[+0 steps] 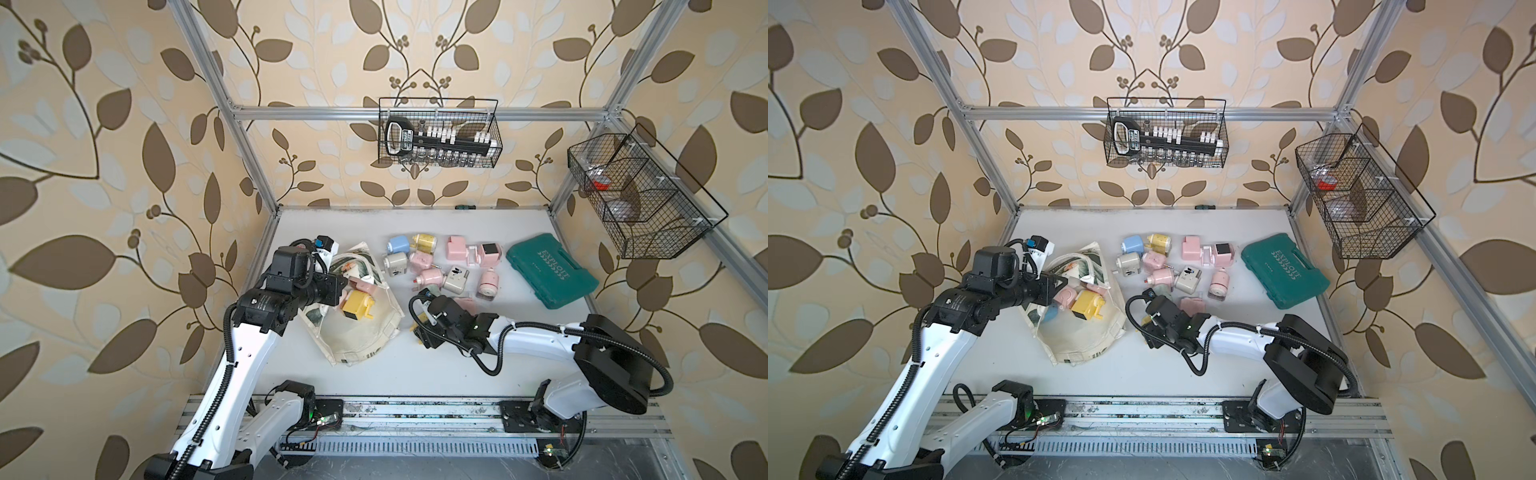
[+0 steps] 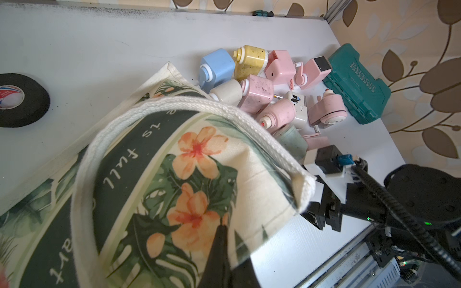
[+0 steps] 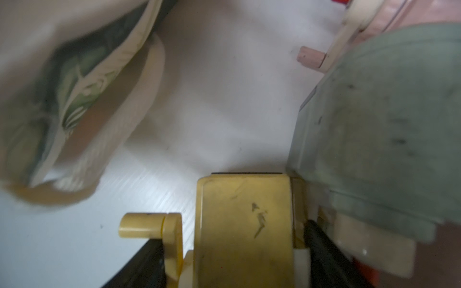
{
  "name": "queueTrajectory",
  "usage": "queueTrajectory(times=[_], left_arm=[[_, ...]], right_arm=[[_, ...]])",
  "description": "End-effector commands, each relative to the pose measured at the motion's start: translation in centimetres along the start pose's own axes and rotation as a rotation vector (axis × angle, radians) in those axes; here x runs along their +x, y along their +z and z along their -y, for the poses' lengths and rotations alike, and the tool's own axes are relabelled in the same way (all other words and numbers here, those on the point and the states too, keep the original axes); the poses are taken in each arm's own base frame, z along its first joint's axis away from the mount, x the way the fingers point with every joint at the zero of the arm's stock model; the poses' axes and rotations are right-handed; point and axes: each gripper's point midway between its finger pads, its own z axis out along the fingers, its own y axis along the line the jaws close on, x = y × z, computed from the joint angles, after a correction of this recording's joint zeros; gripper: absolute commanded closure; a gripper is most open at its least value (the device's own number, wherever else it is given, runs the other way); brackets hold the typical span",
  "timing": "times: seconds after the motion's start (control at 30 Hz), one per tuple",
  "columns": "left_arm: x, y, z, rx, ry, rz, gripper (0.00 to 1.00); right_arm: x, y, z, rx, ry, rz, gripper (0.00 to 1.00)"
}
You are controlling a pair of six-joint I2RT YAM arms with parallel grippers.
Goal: Take out the pencil sharpeners from the tote bags
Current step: Place the pencil sharpener at the center of the board.
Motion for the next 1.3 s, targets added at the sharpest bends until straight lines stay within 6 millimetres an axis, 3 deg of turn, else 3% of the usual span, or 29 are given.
queueTrajectory(times=[0.0, 0.3, 0.47, 0.57, 0.67, 0.87, 0.97, 1.07, 1.13, 1.27], left_arm=[[-1.2, -0.9, 0.7, 0.017, 0.016, 0.05, 1.0], [-1.2, -0.9, 0.6, 0.015, 0.015, 0.055, 1.0], [-1.3, -0.8, 0.8, 0.022, 0.016, 0.053, 1.0], [-1.3, -0.7, 0.7, 0.022, 0.015, 0.053, 1.0], [-1.2, -0.6, 0.7, 0.024, 0.012, 0.048, 1.0], [-1.3, -0.7, 0.8, 0.026, 0.013, 0.048, 1.0], [-1.3, -0.7, 0.8, 0.025, 0.01, 0.048, 1.0], [-1.3, -0.8, 0.8, 0.025, 0.011, 0.052, 1.0], [-1.4, -0.9, 0.8, 0.023, 0.011, 0.055, 1.0], [-1.4, -0.9, 0.8, 0.027, 0.009, 0.054, 1.0]], right_arm=[[-0.1, 1.9, 1.6, 0.066, 0.022, -0.03, 0.56], [-3.1, 5.3, 2.2, 0.115, 0.044, -0.024, 0.51], [-4.1, 5.3, 1.1, 0.058, 0.048, -0.01, 0.33], [-4.6, 3.8, 0.3, 0.015, 0.047, 0.02, 0.21], [-4.7, 2.2, -0.2, -0.014, 0.028, 0.031, 0.16], [-6.2, -3.6, -0.3, -0.074, 0.027, 0.189, 0.04], [-6.3, -6.3, -1.0, -0.12, -0.017, 0.263, 0.05], [-5.5, -9.4, -4.6, -0.26, -0.131, 0.348, 0.09], [-4.7, -11.4, -8.0, -0.358, -0.233, 0.395, 0.14], [-3.7, -12.7, -13.0, -0.432, -0.37, 0.436, 0.16]])
